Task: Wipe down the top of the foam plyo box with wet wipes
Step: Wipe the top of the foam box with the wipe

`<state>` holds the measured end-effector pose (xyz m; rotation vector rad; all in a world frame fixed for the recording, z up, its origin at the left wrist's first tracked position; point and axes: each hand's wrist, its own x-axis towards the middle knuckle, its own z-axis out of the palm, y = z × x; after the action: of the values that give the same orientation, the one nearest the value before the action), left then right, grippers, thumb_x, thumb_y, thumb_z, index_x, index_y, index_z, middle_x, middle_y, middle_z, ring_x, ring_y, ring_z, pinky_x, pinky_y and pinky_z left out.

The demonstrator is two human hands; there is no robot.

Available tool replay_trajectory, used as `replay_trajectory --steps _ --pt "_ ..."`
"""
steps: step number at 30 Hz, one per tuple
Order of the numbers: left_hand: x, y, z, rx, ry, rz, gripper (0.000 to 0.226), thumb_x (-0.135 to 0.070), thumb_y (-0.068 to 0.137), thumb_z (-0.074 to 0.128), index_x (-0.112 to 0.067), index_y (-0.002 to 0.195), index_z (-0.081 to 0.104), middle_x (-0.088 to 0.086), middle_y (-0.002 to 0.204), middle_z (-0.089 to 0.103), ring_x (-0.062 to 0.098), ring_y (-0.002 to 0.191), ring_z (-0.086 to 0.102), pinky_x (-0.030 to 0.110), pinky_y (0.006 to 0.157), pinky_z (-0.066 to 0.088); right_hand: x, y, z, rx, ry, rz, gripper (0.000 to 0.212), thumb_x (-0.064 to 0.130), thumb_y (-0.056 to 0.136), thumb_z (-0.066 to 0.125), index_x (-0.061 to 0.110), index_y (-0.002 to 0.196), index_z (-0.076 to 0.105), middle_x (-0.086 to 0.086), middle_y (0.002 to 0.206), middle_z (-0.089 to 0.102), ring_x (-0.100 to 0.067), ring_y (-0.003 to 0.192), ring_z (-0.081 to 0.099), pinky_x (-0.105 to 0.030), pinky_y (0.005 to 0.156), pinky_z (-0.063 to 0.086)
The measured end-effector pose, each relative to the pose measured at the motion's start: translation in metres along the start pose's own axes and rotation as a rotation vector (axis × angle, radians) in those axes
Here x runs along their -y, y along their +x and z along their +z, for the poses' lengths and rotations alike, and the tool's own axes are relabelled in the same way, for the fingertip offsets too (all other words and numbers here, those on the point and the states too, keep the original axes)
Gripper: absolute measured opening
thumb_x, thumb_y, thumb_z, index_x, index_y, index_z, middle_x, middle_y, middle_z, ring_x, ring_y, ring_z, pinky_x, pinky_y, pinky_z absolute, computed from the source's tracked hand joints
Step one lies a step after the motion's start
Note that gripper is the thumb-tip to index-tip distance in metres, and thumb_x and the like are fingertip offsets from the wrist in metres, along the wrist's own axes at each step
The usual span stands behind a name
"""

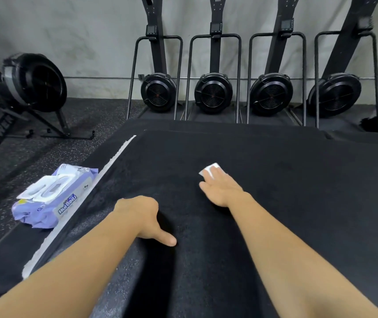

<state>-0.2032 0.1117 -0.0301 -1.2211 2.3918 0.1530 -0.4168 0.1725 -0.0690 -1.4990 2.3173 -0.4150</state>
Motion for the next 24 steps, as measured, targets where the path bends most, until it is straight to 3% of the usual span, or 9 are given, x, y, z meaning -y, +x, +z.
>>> replay_trajectory --steps 2,4,7,10,13,17,19,21,24 --pt "-0.003 0.006 -0.009 -0.076 0.037 0.0 0.072 -0.088 0.05 0.063 -0.025 0.084 0.053 -0.011 0.093 0.062 0.016 0.097 0.058 0.04 0.103 0.031 -0.032 -0.001 -0.014 -0.02 -0.001 0.073 0.046 0.039 0.101 0.032 0.033 0.146 0.036 0.009 0.149 0.025 -0.021 0.134 0.033 -0.039 0.113 0.03" --pt "-0.005 0.013 -0.018 -0.138 0.039 0.011 0.072 -0.088 0.052 0.062 -0.024 0.085 0.054 -0.009 0.094 0.063 0.016 0.102 0.058 0.039 0.103 0.031 -0.058 -0.003 -0.025 -0.027 0.008 0.155 0.047 0.04 0.101 0.031 0.032 0.147 0.033 0.008 0.15 0.024 -0.023 0.134 0.033 -0.043 0.112 0.032" --pt "-0.01 0.029 -0.028 -0.195 0.018 0.032 0.091 -0.089 0.052 0.061 -0.021 0.113 0.055 -0.006 0.107 0.064 0.019 0.11 0.056 0.03 0.082 0.035 -0.076 -0.001 -0.031 -0.04 0.004 0.26 0.05 0.04 0.101 0.029 0.03 0.15 0.028 0.005 0.152 0.022 -0.023 0.136 0.029 -0.042 0.113 0.03" --pt "-0.014 0.048 -0.032 -0.217 -0.048 0.048 0.111 -0.087 0.05 0.065 -0.019 0.134 0.042 -0.006 0.127 0.055 0.019 0.12 0.05 0.029 0.083 0.038 -0.06 0.008 -0.021 -0.084 -0.037 0.306 0.056 0.042 0.102 0.029 0.021 0.153 0.023 0.0 0.155 0.018 -0.021 0.144 0.016 -0.038 0.119 0.018" --pt "-0.017 0.067 -0.034 -0.214 -0.125 0.053 0.114 -0.087 0.045 0.067 -0.018 0.133 0.039 -0.008 0.131 0.048 0.017 0.122 0.047 0.031 0.089 0.042 -0.02 0.021 0.0 -0.072 -0.098 0.239 0.061 0.044 0.103 0.026 0.016 0.156 0.016 -0.004 0.159 0.01 -0.021 0.149 0.004 -0.039 0.122 0.009" --pt "-0.012 0.084 -0.036 -0.195 -0.182 0.038 0.108 -0.086 0.036 0.068 -0.019 0.117 0.04 -0.011 0.111 0.047 0.013 0.103 0.051 0.029 0.075 0.043 0.035 0.037 0.024 -0.003 -0.063 0.093 0.06 0.044 0.102 0.024 0.019 0.156 0.014 -0.003 0.158 0.009 -0.02 0.147 0.005 -0.039 0.121 0.009" --pt "-0.008 0.091 -0.035 -0.195 -0.185 0.063 0.112 -0.085 0.036 0.068 -0.016 0.12 0.039 -0.012 0.107 0.043 0.011 0.1 0.048 0.027 0.075 0.043 0.052 0.045 0.027 0.064 -0.017 0.011 0.058 0.042 0.104 0.024 0.02 0.157 0.015 -0.003 0.162 0.006 -0.018 0.149 0.0 -0.038 0.122 0.006" --pt "-0.005 0.097 -0.034 -0.178 -0.199 0.082 0.124 -0.085 0.036 0.068 -0.015 0.133 0.035 -0.012 0.116 0.041 0.012 0.111 0.046 0.028 0.084 0.045 0.055 0.051 0.023 0.111 -0.004 -0.074 0.056 0.04 0.105 0.023 0.021 0.157 0.018 0.001 0.165 0.002 -0.014 0.151 -0.006 -0.036 0.123 0.004" --pt "-0.008 0.104 -0.033 -0.142 -0.207 0.089 0.146 -0.088 0.04 0.066 -0.012 0.153 0.012 -0.003 0.156 0.022 0.017 0.144 0.022 0.034 0.111 0.033 0.033 0.049 0.009 0.078 0.001 -0.121 0.049 0.037 0.104 0.026 0.027 0.152 0.028 0.008 0.158 0.016 -0.014 0.146 0.014 -0.034 0.119 0.016"
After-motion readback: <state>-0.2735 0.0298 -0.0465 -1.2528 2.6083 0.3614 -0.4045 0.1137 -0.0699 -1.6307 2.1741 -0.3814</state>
